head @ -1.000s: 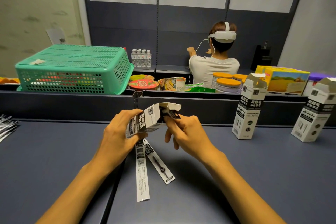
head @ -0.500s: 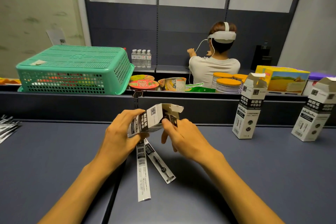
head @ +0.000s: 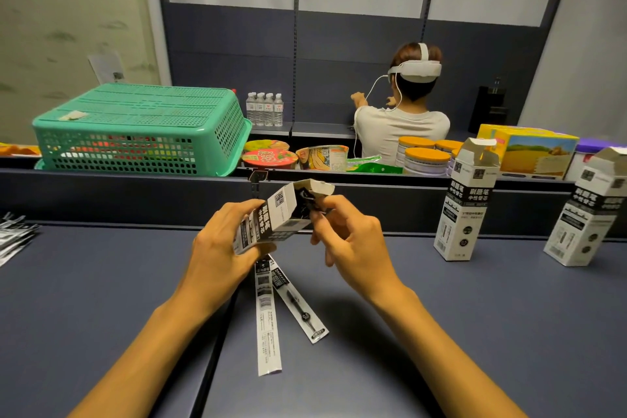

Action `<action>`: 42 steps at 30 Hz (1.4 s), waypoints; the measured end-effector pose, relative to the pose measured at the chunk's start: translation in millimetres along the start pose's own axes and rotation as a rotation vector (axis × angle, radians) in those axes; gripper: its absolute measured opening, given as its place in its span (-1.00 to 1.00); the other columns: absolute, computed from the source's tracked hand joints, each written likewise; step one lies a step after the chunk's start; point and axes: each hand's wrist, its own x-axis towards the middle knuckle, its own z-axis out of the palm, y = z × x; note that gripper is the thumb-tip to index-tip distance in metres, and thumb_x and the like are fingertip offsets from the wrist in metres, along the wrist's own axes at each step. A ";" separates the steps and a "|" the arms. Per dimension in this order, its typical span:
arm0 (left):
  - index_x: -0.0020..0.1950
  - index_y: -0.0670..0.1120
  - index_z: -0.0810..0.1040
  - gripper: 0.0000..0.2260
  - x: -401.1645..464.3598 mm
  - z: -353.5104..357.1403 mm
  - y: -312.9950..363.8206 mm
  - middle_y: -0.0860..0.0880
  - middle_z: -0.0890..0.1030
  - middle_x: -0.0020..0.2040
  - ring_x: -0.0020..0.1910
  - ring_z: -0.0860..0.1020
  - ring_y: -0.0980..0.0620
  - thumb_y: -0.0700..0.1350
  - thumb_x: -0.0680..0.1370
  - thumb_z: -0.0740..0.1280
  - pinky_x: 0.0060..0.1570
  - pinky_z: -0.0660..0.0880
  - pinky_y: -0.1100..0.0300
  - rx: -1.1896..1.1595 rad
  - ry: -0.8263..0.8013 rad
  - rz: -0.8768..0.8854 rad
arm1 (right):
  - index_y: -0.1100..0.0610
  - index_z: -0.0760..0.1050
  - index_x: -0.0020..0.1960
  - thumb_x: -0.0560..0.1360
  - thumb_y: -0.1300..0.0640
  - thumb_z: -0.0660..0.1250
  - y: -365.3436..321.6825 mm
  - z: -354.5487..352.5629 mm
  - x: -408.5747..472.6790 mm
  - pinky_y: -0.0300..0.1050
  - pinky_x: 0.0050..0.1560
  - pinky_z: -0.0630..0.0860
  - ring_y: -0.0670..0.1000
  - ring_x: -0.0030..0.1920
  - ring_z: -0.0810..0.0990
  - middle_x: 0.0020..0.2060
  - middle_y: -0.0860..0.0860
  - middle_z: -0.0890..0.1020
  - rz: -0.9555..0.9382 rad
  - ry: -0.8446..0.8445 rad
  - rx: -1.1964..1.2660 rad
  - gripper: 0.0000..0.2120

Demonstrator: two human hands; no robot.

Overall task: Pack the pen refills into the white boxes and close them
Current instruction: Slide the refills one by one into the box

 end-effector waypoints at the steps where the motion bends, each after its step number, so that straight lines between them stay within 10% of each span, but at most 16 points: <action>1: 0.34 -0.02 0.44 -0.42 0.2 0.0 0.3 0.12 0.52 0.14 0.08 0.51 0.14 -0.11 0.37 0.55 0.06 0.48 0.35 -0.001 0.001 0.002 | 0.07 0.50 0.17 0.60 0.09 0.29 -1.3 0.6 0.2 0.04 -0.44 0.56 -0.02 -0.51 0.56 -0.28 -0.04 0.67 0.018 0.001 0.016 -0.84; 7: 0.34 -0.03 0.45 -0.42 0.3 0.4 0.3 0.08 0.54 0.14 0.10 0.52 0.09 -0.12 0.37 0.56 0.06 0.54 0.17 -0.020 -0.004 -0.011 | 0.10 0.48 0.16 0.60 0.19 0.29 -7.3 -1.4 0.9 -0.26 -0.46 0.51 -0.16 -0.44 0.58 -0.21 0.08 0.68 0.075 -0.041 0.139 -0.85; 15: 0.35 -0.01 0.44 -0.41 -1.5 1.5 -0.1 0.08 0.53 0.14 0.11 0.51 0.11 -0.12 0.36 0.56 0.04 0.55 0.17 0.011 -0.030 0.001 | 0.01 0.44 0.21 0.61 0.13 0.26 -5.9 -1.6 4.1 0.05 -0.39 0.57 0.09 -0.52 0.51 -0.31 0.07 0.66 0.164 -0.124 0.203 -0.82; 24: 0.35 -0.02 0.43 -0.40 -1.8 0.5 0.4 0.07 0.53 0.15 0.12 0.52 0.10 -0.13 0.37 0.56 0.04 0.57 0.15 -0.007 -0.024 0.002 | -0.16 0.49 0.19 0.62 0.11 0.26 -2.0 -4.8 3.9 -0.11 -0.46 0.52 0.35 -0.47 0.52 -0.24 0.14 0.70 0.183 -0.259 0.310 -0.79; 42: 0.33 0.02 0.41 -0.42 -1.0 2.4 2.8 0.06 0.54 0.15 0.10 0.54 0.08 -0.17 0.38 0.55 0.03 0.59 0.11 -0.016 -0.047 0.055 | 0.01 0.43 0.29 0.52 -0.28 0.20 1.4 8.1 1.5 0.02 -0.18 0.63 -0.09 -0.30 0.59 0.03 -0.03 0.68 0.089 -0.329 -0.307 -0.52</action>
